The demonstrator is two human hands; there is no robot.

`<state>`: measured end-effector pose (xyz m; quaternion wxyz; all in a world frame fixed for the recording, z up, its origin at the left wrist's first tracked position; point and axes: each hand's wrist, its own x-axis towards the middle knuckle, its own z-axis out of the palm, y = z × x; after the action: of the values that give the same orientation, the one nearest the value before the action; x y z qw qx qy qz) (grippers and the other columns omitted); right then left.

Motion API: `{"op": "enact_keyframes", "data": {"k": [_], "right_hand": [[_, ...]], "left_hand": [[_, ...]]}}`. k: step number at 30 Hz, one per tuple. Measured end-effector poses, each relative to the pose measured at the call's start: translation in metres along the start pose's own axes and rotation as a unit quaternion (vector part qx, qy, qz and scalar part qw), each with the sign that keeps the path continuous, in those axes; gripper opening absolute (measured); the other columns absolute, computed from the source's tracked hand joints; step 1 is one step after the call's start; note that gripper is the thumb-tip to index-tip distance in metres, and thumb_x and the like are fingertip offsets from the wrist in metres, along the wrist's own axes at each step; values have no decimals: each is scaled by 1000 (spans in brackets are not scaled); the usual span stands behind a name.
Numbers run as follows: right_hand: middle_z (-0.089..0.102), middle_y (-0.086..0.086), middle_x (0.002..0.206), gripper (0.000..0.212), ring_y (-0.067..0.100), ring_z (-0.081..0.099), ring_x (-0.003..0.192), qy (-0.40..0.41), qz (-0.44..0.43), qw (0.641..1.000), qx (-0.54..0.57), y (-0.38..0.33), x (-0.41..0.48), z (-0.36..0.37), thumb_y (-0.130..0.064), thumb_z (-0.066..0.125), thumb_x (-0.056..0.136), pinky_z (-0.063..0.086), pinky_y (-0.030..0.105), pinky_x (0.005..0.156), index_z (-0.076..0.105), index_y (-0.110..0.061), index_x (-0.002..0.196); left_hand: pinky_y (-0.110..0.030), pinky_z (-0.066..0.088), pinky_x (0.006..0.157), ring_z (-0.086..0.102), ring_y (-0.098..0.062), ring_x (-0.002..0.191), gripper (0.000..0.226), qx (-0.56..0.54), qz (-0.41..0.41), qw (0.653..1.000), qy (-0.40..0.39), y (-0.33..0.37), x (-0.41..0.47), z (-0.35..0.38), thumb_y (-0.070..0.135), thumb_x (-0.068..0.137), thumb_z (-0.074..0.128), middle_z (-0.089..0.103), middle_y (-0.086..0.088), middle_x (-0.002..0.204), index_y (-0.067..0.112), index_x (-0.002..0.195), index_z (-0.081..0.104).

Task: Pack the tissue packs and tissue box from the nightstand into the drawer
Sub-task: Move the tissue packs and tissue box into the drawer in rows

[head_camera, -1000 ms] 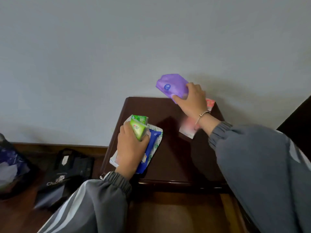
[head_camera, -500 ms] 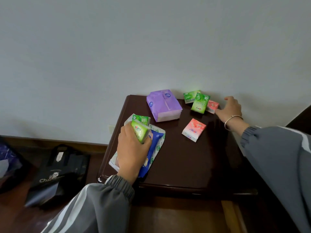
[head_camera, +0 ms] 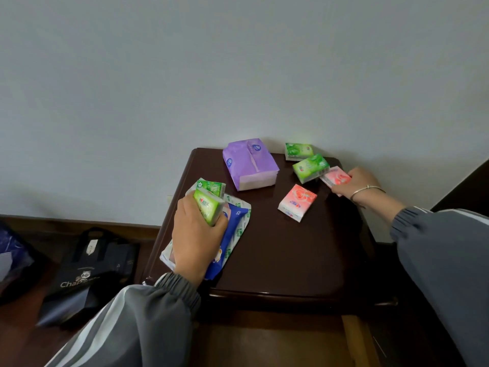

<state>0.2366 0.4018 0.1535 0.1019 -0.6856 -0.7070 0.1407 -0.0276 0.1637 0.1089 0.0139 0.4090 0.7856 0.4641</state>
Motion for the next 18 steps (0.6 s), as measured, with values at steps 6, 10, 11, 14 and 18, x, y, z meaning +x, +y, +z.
{"op": "enact_keyframes", "data": {"k": [6, 10, 11, 14, 18], "right_hand": [[60, 8, 64, 27, 23, 53, 57, 34, 8, 997, 70, 15, -58, -19, -29, 72, 63, 32, 24, 46, 66, -6, 77], [60, 5, 92, 44, 23, 58, 82, 28, -119, 988, 100, -10, -85, -19, -32, 78, 62, 42, 29, 66, 61, -14, 99], [58, 6, 100, 47, 25, 56, 91, 14, -169, 983, 68, -17, -87, -20, -27, 78, 65, 45, 33, 74, 59, -15, 106], [53, 6, 117, 51, 29, 50, 110, -28, -263, 963, -57, -35, -84, -29, -11, 66, 72, 43, 43, 92, 51, -21, 121], [49, -4, 134, 60, 23, 42, 126, -95, -330, 919, -196, -55, -68, -35, -5, 54, 78, 40, 42, 100, 45, -31, 131]], "left_hand": [[-29, 41, 75, 53, -16, 98, 58, -13, -1, 1000, -3, 3, -1, -3, 37, 77, 72, 52, -2, 112, 14, 123, 44], [-28, 40, 75, 54, -16, 100, 61, -22, -3, 1000, -4, 3, -1, -4, 36, 77, 72, 53, -2, 114, 14, 126, 44], [-28, 40, 76, 54, -16, 101, 62, -24, -4, 1000, -5, 2, -1, -5, 36, 77, 72, 53, -2, 115, 14, 127, 43], [-27, 40, 76, 54, -16, 102, 63, -27, -6, 1000, -4, 2, -1, -5, 35, 76, 73, 52, -3, 115, 13, 128, 43], [-27, 40, 76, 55, -17, 102, 62, -30, -5, 1000, -3, 2, -1, -5, 35, 76, 72, 52, -2, 114, 15, 127, 43]]}}
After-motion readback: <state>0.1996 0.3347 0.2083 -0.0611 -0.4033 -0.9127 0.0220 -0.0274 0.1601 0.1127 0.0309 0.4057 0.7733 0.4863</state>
